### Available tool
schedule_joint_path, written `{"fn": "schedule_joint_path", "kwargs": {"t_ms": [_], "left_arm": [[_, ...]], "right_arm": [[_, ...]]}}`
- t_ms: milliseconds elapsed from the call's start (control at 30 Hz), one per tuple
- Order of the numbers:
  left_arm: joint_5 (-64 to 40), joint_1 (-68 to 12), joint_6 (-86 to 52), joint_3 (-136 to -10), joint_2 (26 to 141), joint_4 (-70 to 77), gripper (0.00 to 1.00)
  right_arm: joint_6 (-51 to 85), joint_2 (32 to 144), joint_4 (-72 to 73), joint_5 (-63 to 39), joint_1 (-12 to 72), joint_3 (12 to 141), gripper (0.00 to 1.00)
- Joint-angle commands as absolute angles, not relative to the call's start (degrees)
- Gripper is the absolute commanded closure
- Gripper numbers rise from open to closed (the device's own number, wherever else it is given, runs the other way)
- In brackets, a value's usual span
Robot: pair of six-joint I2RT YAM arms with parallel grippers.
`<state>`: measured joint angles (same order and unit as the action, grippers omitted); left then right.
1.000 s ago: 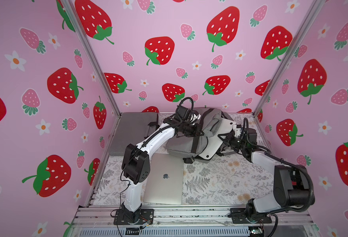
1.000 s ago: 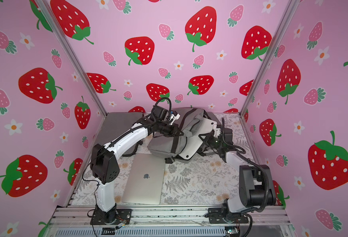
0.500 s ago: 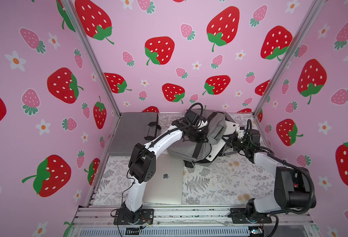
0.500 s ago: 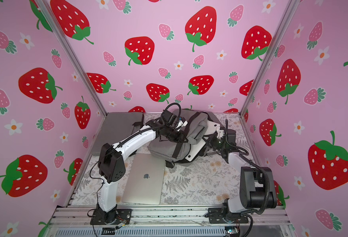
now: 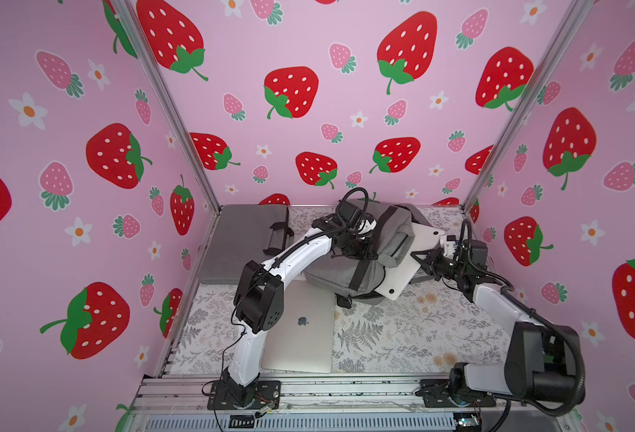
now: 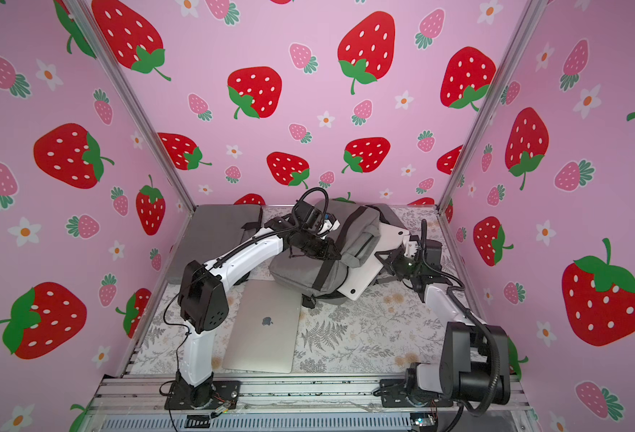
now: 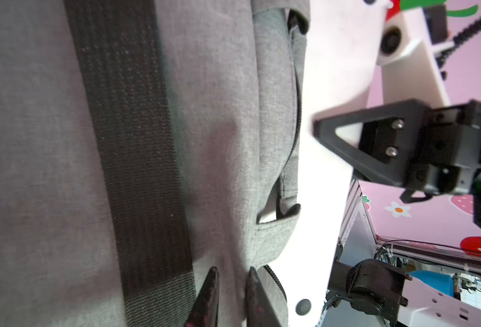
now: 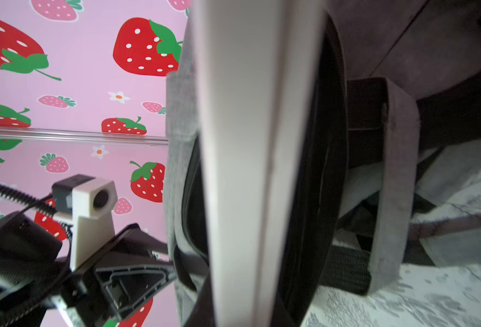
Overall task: Open the zippered laptop bag and take out the laptop
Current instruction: Take out the laptop from the zippered laptop bag.
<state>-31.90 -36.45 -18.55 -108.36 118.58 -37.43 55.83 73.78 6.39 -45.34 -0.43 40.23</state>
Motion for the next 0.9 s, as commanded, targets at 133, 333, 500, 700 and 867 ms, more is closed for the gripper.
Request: {"fn": "schedule_joint_path", "kwargs": {"t_ms": [133,333,500,700,867], "left_arm": [[-31.4,-34.5,-20.1,-109.9,119.5,-35.8,0.74],[-29.0,-33.8,-17.7,-111.6,118.8,-39.4,0.65],[-23.6,-29.7,-15.8,-110.6,116.6,-42.2,0.57],[-18.1,-23.0,-15.2,-108.2,115.8,-43.5,0.51],[-18.2,-18.5,-14.4,-106.1,116.6,-43.3,0.50]], "right_arm": [[41.1,63.0,-11.1,-45.5,-6.3,42.0,1.00],[37.3,59.8,-18.4,-43.8,-10.3,43.5,1.00],[32.1,56.9,-26.5,-41.4,-11.1,48.1,1.00],[30.9,55.8,-28.8,-41.5,-12.3,49.7,1.00],[30.8,56.3,-28.7,-42.1,-12.4,50.1,1.00]]}}
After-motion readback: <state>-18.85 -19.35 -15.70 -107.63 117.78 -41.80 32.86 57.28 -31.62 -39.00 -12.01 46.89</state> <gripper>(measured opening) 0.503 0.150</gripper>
